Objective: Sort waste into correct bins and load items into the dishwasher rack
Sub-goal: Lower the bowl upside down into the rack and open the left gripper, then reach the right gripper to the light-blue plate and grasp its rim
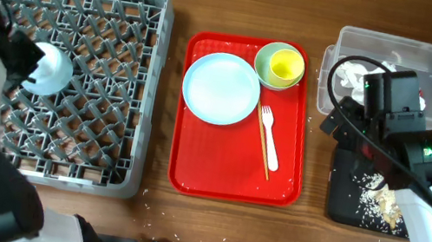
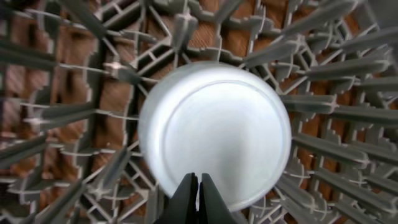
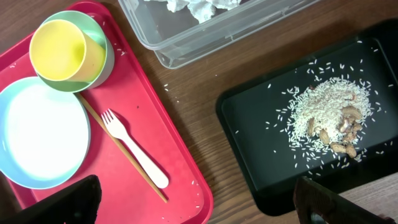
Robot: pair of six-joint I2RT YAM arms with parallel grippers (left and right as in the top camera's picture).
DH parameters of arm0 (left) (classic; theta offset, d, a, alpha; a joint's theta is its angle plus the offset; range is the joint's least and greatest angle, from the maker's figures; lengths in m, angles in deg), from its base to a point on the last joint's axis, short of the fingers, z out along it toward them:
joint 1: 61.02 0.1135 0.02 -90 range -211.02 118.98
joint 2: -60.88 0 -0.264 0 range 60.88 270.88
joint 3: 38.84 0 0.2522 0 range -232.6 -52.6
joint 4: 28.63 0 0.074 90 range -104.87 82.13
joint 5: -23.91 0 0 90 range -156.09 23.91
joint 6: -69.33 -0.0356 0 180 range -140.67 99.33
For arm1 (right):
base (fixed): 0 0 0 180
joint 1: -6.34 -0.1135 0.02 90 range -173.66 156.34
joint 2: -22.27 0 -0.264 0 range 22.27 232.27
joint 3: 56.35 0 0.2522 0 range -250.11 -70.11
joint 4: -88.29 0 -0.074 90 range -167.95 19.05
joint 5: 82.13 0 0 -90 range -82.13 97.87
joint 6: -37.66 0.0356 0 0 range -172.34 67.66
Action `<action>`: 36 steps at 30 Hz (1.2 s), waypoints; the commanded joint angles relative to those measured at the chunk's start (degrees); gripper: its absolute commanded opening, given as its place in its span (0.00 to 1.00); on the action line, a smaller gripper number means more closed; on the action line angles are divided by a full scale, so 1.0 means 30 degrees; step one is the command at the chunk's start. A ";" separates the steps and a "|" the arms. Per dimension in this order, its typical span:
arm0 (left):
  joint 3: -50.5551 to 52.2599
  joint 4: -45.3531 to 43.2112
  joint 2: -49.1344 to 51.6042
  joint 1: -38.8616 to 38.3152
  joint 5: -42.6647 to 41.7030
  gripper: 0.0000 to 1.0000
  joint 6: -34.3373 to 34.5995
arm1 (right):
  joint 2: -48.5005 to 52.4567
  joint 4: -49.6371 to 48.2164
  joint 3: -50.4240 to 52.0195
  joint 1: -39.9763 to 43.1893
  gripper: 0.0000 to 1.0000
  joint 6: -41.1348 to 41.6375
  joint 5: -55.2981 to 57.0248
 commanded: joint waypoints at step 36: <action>0.0087 0.6564 -0.7759 0.5974 -0.6295 1.00 0.2885 | 0.8349 -1.0943 -0.0124 -0.7417 0.87 -0.3978 -0.6084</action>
